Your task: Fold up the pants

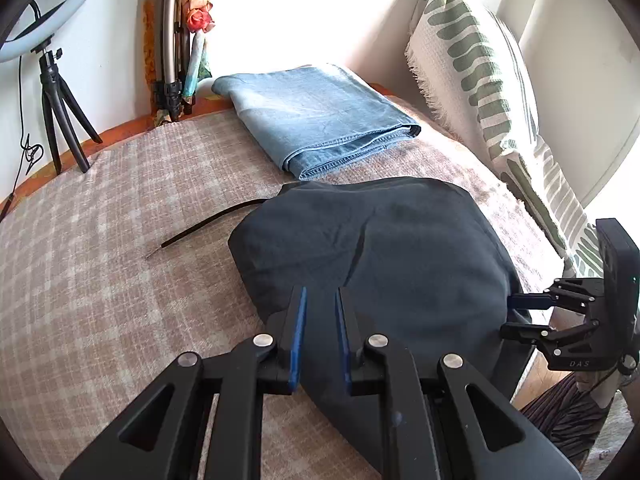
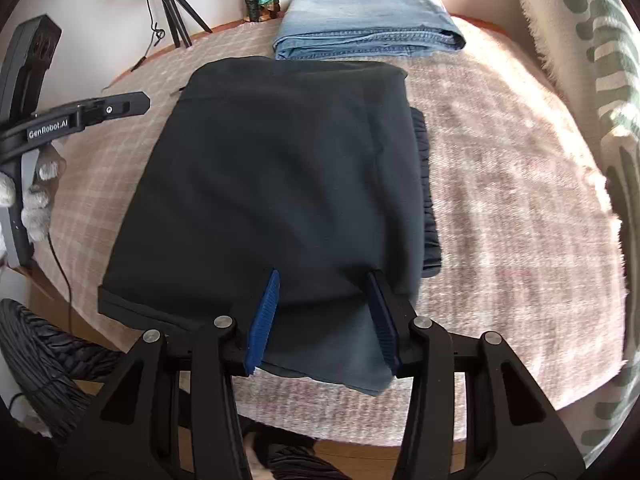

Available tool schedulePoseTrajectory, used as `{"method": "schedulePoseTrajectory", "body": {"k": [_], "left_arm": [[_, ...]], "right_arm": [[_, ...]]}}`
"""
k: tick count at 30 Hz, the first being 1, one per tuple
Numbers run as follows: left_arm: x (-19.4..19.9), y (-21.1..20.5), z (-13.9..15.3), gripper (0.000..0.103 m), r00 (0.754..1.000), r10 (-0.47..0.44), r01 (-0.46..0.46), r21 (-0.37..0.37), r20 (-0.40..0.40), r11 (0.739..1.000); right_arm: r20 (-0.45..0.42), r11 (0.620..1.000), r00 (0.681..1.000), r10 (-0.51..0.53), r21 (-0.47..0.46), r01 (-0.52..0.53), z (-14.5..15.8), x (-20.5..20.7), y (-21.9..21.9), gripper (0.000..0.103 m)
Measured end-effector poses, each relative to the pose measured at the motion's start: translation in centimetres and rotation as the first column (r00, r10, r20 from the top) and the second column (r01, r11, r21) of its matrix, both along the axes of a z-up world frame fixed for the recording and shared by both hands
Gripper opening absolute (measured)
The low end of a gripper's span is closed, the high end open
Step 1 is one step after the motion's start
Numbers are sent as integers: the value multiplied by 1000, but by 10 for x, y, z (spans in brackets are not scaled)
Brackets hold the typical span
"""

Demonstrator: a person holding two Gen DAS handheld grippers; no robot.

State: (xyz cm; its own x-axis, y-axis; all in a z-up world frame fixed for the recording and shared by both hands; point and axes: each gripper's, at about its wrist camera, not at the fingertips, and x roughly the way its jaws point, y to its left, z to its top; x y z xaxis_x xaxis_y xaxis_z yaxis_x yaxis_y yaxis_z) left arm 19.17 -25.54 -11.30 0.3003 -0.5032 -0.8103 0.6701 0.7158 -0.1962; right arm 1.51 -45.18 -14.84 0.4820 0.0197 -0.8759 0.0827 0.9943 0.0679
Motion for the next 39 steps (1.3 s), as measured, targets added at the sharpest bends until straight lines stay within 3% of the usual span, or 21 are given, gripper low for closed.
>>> {"method": "schedulePoseTrajectory", "body": {"k": [7,12,17,21,26,29,32,37,39], "left_arm": [[18,-13,-25,12,1000,-22,22,40,-5,999],[37,-13,-45,12,999,23,-20,69,-38,997],[54,-9,-57,12,995,91,-88,76,-43,993],[65,-10,-62,12,993,112,-108,84,-44,991],[65,1,-47,12,989,145,-143,53,-35,988],[55,13,-36,12,989,141,-140,31,-31,990],[43,27,-30,12,990,126,-128,-15,-67,992],[21,33,-34,12,991,85,-84,14,-105,996],[18,31,-41,12,989,83,-80,28,-125,996]], "right_arm": [[116,979,978,173,84,-184,23,3,66,47],[57,953,955,292,60,-295,-7,15,115,47],[12,944,944,329,26,-329,-27,5,122,47],[-14,942,942,335,35,-334,-20,1,110,46],[74,965,967,243,86,-249,15,-2,64,48],[106,978,980,169,103,-180,30,3,27,66],[113,985,988,100,131,-115,40,15,-10,67],[97,990,994,54,128,-66,40,43,-54,77],[69,983,997,39,175,-51,32,56,-72,78]]}}
